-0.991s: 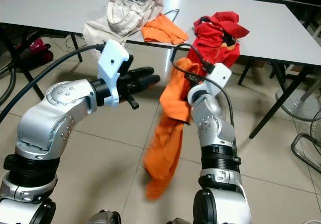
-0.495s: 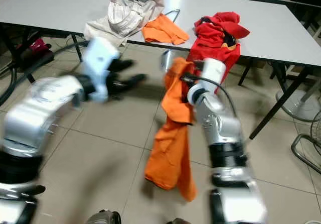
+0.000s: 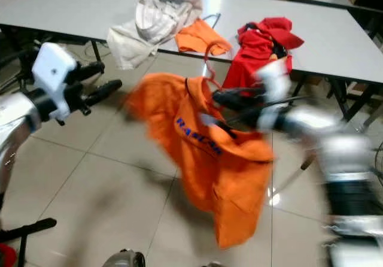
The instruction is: Hang hanger
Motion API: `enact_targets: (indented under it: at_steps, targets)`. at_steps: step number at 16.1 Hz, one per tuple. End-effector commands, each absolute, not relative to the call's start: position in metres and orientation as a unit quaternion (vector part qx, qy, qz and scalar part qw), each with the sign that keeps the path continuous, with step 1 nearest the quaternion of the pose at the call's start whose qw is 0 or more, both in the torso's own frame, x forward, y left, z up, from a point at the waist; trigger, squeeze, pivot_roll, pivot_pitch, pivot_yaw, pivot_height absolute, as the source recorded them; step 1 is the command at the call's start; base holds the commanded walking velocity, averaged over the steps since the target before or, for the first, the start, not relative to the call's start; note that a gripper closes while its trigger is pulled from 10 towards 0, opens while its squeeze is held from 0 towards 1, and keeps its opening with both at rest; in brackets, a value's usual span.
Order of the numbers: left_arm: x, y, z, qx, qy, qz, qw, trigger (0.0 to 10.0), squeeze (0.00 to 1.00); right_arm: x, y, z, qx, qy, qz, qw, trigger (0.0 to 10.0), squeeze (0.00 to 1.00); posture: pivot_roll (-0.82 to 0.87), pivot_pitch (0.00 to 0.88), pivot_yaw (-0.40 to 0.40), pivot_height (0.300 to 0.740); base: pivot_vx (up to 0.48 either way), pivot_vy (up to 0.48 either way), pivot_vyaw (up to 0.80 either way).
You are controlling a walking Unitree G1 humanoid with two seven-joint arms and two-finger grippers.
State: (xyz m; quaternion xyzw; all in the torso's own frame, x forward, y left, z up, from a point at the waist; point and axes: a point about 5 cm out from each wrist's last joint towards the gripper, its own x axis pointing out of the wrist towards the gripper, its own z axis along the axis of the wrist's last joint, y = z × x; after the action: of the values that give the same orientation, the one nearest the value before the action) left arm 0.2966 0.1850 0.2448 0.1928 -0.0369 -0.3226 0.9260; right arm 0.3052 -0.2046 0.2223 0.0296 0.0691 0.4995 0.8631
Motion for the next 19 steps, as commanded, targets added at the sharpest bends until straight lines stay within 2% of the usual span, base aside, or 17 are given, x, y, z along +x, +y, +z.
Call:
enact_targets:
  at_steps: [1,4,6,9,10,11,13,15,19]
  targets:
    - [0.289,0.180,0.251,0.194,-0.063,-0.356,0.912,10.0,0.00,0.294,-0.212,0.227,0.033,0.082,0.550,0.831,10.0,0.00,-0.02,0.046,-0.038,0.740,0.000,0.000,0.00]
    - [0.285,0.181,0.256,0.170,-0.073,-0.370,0.911,10.0,0.00,0.281,-0.229,0.230,-0.004,0.140,0.587,0.797,10.0,0.00,-0.03,0.052,-0.047,0.740,0.000,0.000,0.00]
    - [0.285,0.180,0.254,0.157,-0.069,-0.367,0.914,10.0,0.00,0.278,-0.230,0.227,-0.032,0.161,0.592,0.789,10.0,0.00,-0.03,0.052,-0.049,0.740,0.000,0.000,0.00]
    - [0.283,0.163,0.241,0.145,-0.067,-0.375,0.913,10.0,0.00,0.279,-0.219,0.229,-0.046,0.149,0.606,0.780,10.0,0.00,-0.02,0.052,-0.055,0.740,0.000,0.000,0.00]
    - [0.278,0.152,0.240,0.111,-0.072,-0.409,0.903,10.0,0.00,0.279,-0.217,0.231,-0.048,0.143,0.614,0.775,10.0,0.00,-0.01,0.054,-0.057,0.740,0.000,0.000,0.00]
    - [0.269,0.137,0.240,0.065,-0.080,-0.463,0.880,10.0,0.00,0.279,-0.215,0.234,-0.049,0.136,0.618,0.773,10.0,0.00,-0.01,0.051,-0.057,0.740,0.000,0.000,0.00]
    - [0.260,0.123,0.239,0.040,-0.085,-0.514,0.853,10.0,0.00,0.278,-0.213,0.235,-0.047,0.132,0.625,0.768,10.0,0.00,0.00,0.051,-0.056,0.740,0.000,0.000,0.00]
    - [0.261,0.104,0.225,0.038,-0.071,-0.568,0.819,10.0,0.00,0.273,-0.208,0.240,-0.036,0.127,0.651,0.748,10.0,0.00,0.00,0.048,-0.050,0.740,0.000,0.000,0.00]
    - [0.270,0.107,0.212,0.064,-0.045,-0.580,0.811,10.0,0.00,0.269,-0.206,0.243,-0.034,0.122,0.660,0.740,10.0,0.00,-0.01,0.049,-0.032,0.740,0.000,0.000,0.00]
